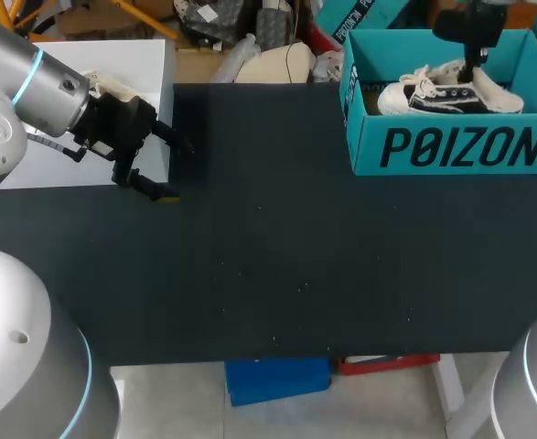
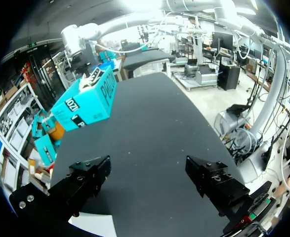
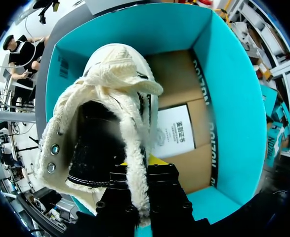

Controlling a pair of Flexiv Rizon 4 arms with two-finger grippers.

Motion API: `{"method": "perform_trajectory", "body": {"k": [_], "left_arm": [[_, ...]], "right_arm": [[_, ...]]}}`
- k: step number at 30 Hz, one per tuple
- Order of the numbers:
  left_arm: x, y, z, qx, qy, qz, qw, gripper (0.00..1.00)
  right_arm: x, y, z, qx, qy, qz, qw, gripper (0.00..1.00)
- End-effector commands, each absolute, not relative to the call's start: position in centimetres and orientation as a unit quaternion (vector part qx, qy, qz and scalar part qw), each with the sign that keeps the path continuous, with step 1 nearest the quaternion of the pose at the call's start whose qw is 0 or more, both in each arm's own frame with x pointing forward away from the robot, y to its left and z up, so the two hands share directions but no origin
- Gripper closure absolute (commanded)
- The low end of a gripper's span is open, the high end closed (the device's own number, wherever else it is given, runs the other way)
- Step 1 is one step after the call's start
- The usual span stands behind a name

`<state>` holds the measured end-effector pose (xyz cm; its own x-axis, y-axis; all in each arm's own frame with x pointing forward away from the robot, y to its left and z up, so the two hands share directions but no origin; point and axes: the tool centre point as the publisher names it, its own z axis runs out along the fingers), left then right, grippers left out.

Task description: Take the shoe out of the shoebox, open the shoe tongue, remove and reinsert the insole, then place the shoe into the shoebox

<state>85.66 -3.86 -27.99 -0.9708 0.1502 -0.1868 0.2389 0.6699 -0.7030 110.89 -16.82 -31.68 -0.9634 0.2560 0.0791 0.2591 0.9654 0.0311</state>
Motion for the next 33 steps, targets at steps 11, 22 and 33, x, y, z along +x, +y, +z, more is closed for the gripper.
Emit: {"method": "perform_trajectory", "body": {"k": [11, 22, 33], "left_arm": [[85.6, -3.9, -28.1, 0.107, 0.912, -0.391, 0.057, 0.0], [85.6, -3.9, -28.1, 0.107, 0.912, -0.391, 0.057, 0.0], [85.6, -3.9, -28.1, 0.107, 0.912, -0.391, 0.057, 0.0]], "right_arm": [[111.3, -15.7, -34.9, -0.124, -0.991, -0.012, 0.049, 1.0], [112.0, -15.4, -36.4, -0.119, -0.991, -0.01, 0.066, 1.0], [112.2, -15.2, -37.6, -0.113, -0.991, -0.009, 0.078, 1.0]]}}
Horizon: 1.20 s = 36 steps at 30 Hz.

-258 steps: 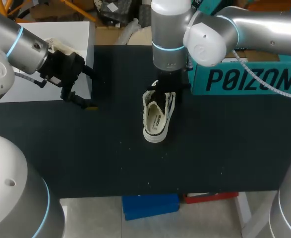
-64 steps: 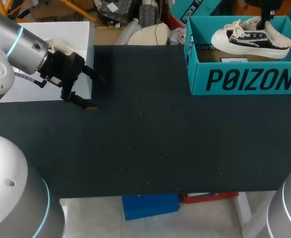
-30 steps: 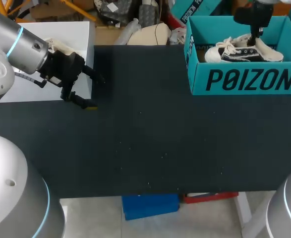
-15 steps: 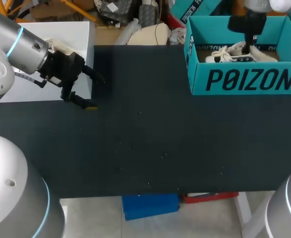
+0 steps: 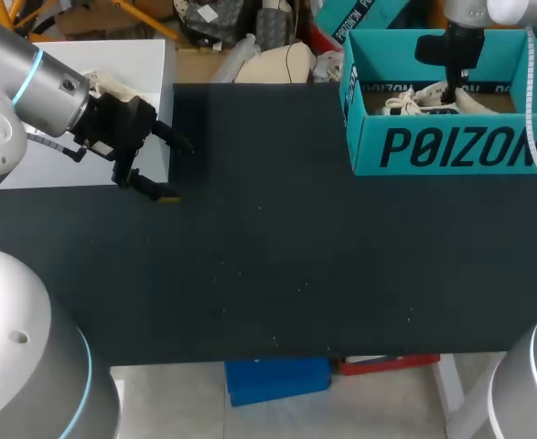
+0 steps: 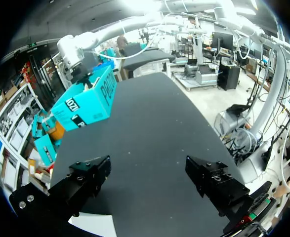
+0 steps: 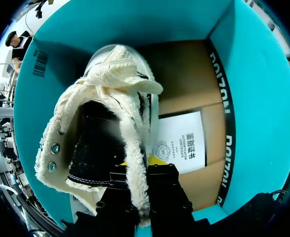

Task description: Take the shoe out of the shoebox, open the shoe tongue, remove and reinsert the insole, then place the shoe into the shoebox

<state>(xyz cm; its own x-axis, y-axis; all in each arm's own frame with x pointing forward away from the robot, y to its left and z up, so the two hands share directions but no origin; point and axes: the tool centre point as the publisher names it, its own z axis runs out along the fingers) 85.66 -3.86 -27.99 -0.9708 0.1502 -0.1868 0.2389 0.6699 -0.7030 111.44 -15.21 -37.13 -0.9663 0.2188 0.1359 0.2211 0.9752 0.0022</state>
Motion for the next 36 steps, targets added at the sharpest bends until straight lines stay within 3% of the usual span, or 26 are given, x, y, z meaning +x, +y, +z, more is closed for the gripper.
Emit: {"method": "perform_trajectory", "body": {"k": [1, 5, 6, 7, 23, 25, 30, 36], "left_arm": [[85.6, -3.9, -28.1, 0.107, 0.912, -0.391, 0.057, 0.0], [85.6, -3.9, -28.1, 0.107, 0.912, -0.391, 0.057, 0.0], [85.6, -3.9, -28.1, 0.107, 0.912, -0.391, 0.057, 0.0], [85.6, -3.9, -28.1, 0.107, 0.912, -0.391, 0.057, 0.0], [85.6, -3.9, -28.1, 0.107, 0.912, -0.391, 0.057, 0.0], [85.6, -3.9, -28.1, 0.107, 0.912, -0.391, 0.057, 0.0], [85.6, -3.9, -28.1, 0.107, 0.912, -0.391, 0.057, 0.0], [85.6, -3.9, -28.1, 0.107, 0.912, -0.391, 0.057, 0.0]], "right_arm": [[112.2, -15.2, -37.7, -0.113, -0.99, -0.009, 0.078, 1.0], [112.2, -15.2, -38.1, -0.117, -0.99, -0.009, 0.079, 1.0], [112.1, -15.3, -38.2, -0.117, -0.99, -0.009, 0.08, 0.86], [112.1, -15.3, -38.3, -0.118, -0.99, -0.009, 0.08, 0.79], [111.8, -16.7, -35.5, -0.144, -0.988, -0.004, 0.05, 0.89], [111.7, -16.9, -34.6, -0.149, -0.988, 0.0, 0.044, 0.86], [111.5, -17.0, -31.7, -0.164, -0.986, -0.001, 0.034, 0.66], [110.8, -16.5, -27.7, -0.184, -0.983, 0.01, 0.006, 0.62]]}}
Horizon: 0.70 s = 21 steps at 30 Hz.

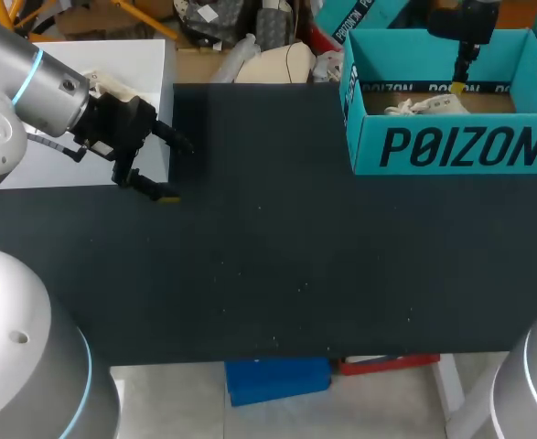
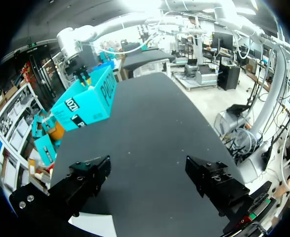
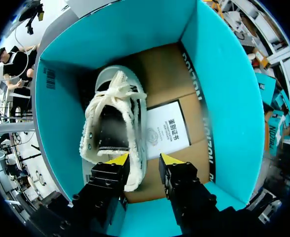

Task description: Take the shoe out of the shoebox, open the shoe tongue, remove and reinsert the insole, then place the shoe into the shoebox

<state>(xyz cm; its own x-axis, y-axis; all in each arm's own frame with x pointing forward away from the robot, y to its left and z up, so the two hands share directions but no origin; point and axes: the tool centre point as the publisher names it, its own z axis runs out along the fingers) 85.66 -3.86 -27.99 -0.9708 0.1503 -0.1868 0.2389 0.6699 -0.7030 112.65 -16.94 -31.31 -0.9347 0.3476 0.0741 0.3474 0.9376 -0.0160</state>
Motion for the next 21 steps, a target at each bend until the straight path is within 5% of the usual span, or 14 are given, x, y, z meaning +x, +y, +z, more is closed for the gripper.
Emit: {"method": "perform_trajectory", "body": {"k": [1, 13, 21], "left_arm": [[85.6, -3.9, -28.1, 0.107, 0.912, -0.391, 0.057, 0.0], [85.6, -3.9, -28.1, 0.107, 0.912, -0.391, 0.057, 0.0], [85.6, -3.9, -28.1, 0.107, 0.912, -0.391, 0.057, 0.0]], "right_arm": [[110.6, -16.3, -27.1, -0.185, -0.983, 0.015, 0.0, 0.62], [106.9, -10.3, -19.5, -0.234, -0.972, 0.022, -0.028, 0.51], [103.1, -5.2, -18.6, -0.248, -0.968, 0.023, -0.019, 0.42]]}}
